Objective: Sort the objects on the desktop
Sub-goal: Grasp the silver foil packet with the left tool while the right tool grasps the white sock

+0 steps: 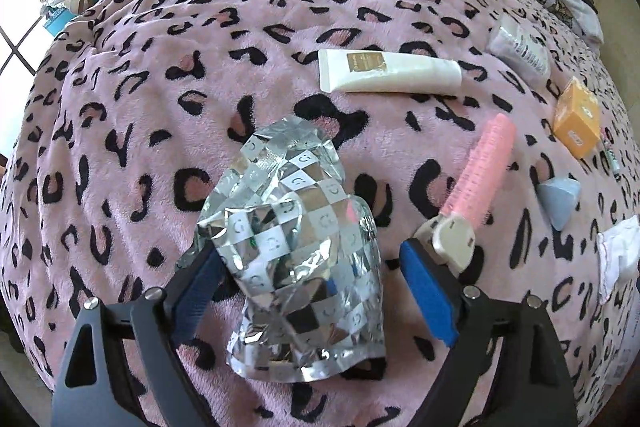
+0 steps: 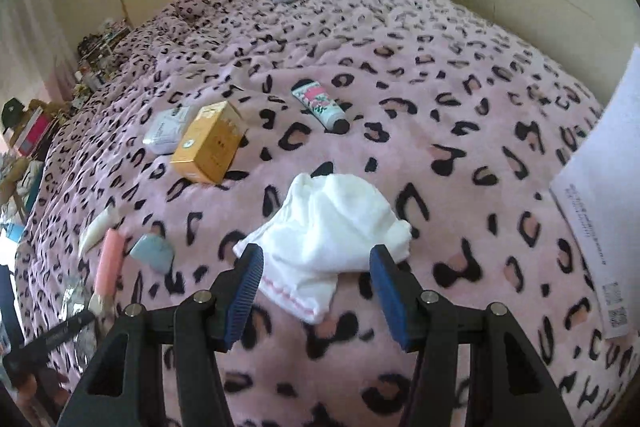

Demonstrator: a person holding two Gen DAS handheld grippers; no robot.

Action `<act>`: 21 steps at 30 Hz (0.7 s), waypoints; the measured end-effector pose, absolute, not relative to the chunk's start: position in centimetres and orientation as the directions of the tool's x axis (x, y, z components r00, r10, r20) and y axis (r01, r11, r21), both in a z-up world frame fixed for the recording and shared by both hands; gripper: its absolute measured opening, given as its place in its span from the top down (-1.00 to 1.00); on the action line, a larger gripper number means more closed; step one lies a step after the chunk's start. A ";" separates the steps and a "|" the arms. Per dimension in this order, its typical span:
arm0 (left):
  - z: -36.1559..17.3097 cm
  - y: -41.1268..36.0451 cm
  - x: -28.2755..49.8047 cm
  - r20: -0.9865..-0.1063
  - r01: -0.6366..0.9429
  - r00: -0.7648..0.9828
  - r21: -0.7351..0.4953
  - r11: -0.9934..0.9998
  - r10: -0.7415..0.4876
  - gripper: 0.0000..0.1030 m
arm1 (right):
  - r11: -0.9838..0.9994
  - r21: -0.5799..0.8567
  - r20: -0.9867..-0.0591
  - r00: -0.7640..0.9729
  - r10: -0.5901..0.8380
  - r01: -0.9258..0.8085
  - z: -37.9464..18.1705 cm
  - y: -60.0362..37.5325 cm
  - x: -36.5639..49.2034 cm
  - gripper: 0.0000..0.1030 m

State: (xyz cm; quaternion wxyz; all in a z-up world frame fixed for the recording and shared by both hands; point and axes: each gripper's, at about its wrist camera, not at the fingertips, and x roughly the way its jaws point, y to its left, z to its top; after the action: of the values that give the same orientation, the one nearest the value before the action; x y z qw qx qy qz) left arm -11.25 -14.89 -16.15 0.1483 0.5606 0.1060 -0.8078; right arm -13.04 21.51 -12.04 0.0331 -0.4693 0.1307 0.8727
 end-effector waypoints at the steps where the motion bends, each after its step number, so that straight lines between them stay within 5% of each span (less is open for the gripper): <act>1: -16.3 -15.0 -11.3 -0.938 0.362 -0.326 -0.004 -0.932 -0.122 -0.75 | -0.962 0.196 -0.834 -0.549 -0.062 -0.190 -12.6 21.6 -13.6 -0.11; 15: -17.7 -14.8 -12.0 -0.929 0.358 -0.331 0.037 -0.933 -0.164 -0.79 | -0.972 0.113 -0.859 -0.512 0.010 -0.207 -16.2 20.6 -16.7 -0.27; 18: -17.8 -14.5 -11.9 -0.924 0.361 -0.331 0.065 -0.930 -0.193 -0.69 | -0.974 0.088 -0.857 -0.514 0.032 -0.207 -16.2 20.5 -16.5 -0.04; 19: -17.8 -14.4 -11.9 -0.921 0.364 -0.330 0.078 -0.928 -0.207 -0.65 | -0.974 0.083 -0.856 -0.515 0.039 -0.212 -16.2 20.6 -16.3 0.19; 21: -17.6 -14.3 -11.8 -0.914 0.373 -0.325 0.110 -0.921 -0.241 -0.36 | -0.972 0.087 -0.854 -0.518 0.041 -0.219 -16.2 21.0 -16.0 0.40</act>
State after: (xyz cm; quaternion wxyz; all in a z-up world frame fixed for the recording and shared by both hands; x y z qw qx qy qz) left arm -11.80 -14.31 -17.64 0.1892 0.5491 0.0599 -0.8119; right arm -16.04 21.01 -16.16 0.0750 -0.4849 0.0920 0.8665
